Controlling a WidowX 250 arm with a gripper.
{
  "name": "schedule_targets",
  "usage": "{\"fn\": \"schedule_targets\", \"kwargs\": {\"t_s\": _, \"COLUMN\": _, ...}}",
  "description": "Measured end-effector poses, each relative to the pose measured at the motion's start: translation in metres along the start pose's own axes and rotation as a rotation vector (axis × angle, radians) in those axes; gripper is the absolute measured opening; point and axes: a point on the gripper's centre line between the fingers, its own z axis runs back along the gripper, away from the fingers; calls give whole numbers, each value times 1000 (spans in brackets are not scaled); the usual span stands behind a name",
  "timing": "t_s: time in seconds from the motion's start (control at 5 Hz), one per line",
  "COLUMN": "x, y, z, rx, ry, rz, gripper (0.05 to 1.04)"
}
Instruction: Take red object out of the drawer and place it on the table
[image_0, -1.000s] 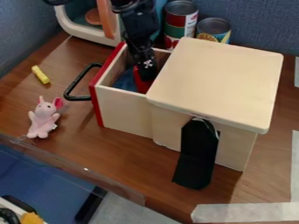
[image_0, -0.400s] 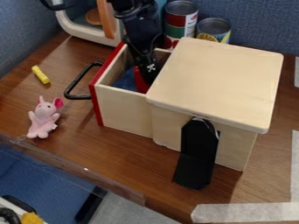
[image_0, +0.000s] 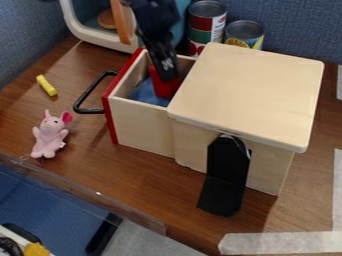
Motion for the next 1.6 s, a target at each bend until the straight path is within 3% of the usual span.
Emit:
{"fn": "schedule_targets", "kwargs": {"t_s": 0.2, "x": -1, "y": 4, "z": 25, "rx": 17, "ry": -62, "rz": -9, "gripper": 799}}
{"fn": "schedule_targets", "kwargs": {"t_s": 0.6, "x": -11, "y": 45, "z": 65, "rx": 134, "ry": -131, "rz": 58, "gripper": 799}}
{"fn": "schedule_targets", "kwargs": {"t_s": 0.8, "x": -21, "y": 68, "z": 73, "rx": 208, "ry": -115, "rz": 119, "gripper": 799}}
{"fn": "schedule_targets", "kwargs": {"t_s": 1.2, "x": -41, "y": 111, "z": 30, "rx": 226, "ry": 11, "rz": 185, "gripper": 798}}
{"fn": "schedule_targets", "kwargs": {"t_s": 1.6, "x": -46, "y": 124, "z": -15, "rx": 223, "ry": 86, "rz": 201, "gripper": 798}}
